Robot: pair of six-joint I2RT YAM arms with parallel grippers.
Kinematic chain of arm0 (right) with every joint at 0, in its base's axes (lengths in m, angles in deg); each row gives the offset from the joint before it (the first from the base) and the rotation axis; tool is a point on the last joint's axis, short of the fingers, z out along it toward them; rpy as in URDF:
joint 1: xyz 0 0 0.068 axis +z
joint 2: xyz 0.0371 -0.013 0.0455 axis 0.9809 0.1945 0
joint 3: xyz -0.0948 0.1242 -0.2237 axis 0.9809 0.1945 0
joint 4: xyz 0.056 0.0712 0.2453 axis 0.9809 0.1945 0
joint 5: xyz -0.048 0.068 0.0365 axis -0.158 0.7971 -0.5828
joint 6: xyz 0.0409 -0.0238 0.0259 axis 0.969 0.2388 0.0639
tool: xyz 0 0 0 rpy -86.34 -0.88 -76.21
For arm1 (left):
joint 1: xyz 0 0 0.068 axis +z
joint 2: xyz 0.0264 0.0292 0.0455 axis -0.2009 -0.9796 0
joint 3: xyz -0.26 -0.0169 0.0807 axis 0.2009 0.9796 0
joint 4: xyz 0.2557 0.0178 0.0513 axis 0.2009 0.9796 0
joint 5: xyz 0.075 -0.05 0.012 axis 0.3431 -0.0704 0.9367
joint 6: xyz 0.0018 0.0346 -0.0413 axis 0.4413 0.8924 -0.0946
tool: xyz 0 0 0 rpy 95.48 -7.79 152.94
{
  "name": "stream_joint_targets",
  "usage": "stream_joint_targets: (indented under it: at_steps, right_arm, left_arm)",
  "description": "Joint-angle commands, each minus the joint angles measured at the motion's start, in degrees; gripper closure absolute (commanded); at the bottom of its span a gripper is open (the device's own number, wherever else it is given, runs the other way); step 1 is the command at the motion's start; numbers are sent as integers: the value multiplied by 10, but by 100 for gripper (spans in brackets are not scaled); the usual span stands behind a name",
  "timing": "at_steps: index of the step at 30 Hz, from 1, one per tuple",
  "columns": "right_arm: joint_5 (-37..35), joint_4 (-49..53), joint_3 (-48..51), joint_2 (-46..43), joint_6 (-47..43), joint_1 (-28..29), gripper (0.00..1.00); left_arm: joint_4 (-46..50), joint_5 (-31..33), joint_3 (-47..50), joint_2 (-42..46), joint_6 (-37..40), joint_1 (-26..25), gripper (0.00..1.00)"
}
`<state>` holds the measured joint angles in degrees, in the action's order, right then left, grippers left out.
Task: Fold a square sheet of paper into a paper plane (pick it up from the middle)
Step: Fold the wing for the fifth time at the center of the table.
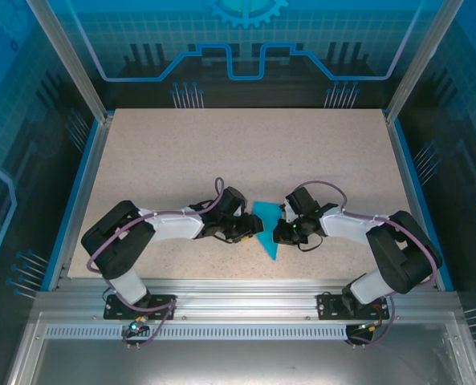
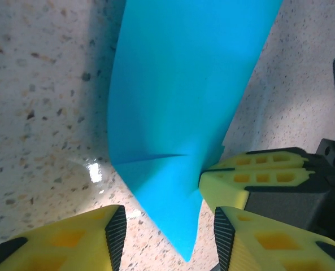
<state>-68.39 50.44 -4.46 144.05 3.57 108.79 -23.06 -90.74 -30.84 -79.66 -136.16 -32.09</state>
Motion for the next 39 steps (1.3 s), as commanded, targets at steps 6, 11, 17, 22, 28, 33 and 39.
stream_joint_targets:
  at_steps: [6, 11, 17, 22, 28, 33, 39]
  right_arm:
    - [8, -4, 17, 2, -3, -11, 92]
    - [12, -13, 22, 2, -4, -13, 91]
    - [12, -20, 21, 6, -10, -14, 91]
    - [14, -26, 16, 11, -16, -18, 91]
    - [26, -31, -3, 12, -50, -19, 91]
    - [40, -28, -17, 4, -79, -18, 90]
    - [-1, -21, 2, -79, -78, 14, 83]
  left_arm:
    - [-17, -14, -35, -43, -6, -7, 54]
    - [-10, -12, -44, -52, 3, -8, 65]
    - [26, -10, -69, -63, 31, -8, 83]
    - [67, 0, -83, -61, 51, -8, 92]
    - [91, 29, -66, -33, 50, -8, 98]
    - [70, 30, -50, -22, 19, -9, 98]
    - [83, 26, -70, -37, -7, -10, 100]
